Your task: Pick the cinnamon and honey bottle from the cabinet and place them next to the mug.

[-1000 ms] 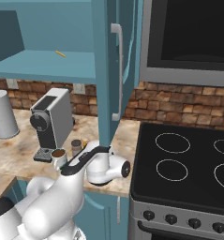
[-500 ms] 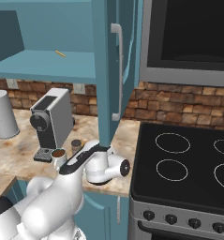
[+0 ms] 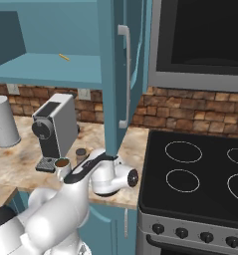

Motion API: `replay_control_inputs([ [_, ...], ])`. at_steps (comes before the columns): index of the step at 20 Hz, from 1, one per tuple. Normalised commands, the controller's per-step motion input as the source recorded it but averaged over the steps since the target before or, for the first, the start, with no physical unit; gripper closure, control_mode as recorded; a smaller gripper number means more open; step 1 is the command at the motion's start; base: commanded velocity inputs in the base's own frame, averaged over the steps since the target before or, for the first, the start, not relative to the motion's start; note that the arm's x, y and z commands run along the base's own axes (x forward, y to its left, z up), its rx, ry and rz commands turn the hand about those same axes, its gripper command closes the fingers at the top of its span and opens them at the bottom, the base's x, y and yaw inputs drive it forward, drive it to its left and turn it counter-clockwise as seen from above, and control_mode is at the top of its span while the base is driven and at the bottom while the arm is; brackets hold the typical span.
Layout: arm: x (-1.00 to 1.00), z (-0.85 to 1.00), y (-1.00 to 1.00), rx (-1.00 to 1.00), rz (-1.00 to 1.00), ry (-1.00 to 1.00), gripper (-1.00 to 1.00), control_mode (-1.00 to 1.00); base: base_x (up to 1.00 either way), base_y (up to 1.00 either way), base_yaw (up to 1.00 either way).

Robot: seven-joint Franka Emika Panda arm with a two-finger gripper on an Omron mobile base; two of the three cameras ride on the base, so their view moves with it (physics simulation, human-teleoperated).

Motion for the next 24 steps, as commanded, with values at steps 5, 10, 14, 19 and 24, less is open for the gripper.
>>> replay_control_inputs([
  [5, 0.0, -0.3, 0.16, 0.0, 0.0, 0.0, 1.0, -1.0, 0.0, 0.0, 0.0],
  [10, 0.01, -0.24, 0.22, 0.0, 0.0, -0.02, 1.0, -1.0, 0.0, 0.0, 0.0],
  [14, 0.03, -0.25, 0.23, 0.0, 0.0, -0.02, 1.0, -1.0, 0.0, 0.0, 0.0],
  [19, 0.02, -0.2, 0.14, 0.02, 0.0, -0.05, 1.0, -1.0, 0.0, 0.0, 0.0],
  [24, 0.02, -0.09, 0.18, 0.01, 0.0, -0.05, 1.0, -1.0, 0.0, 0.0, 0.0],
])
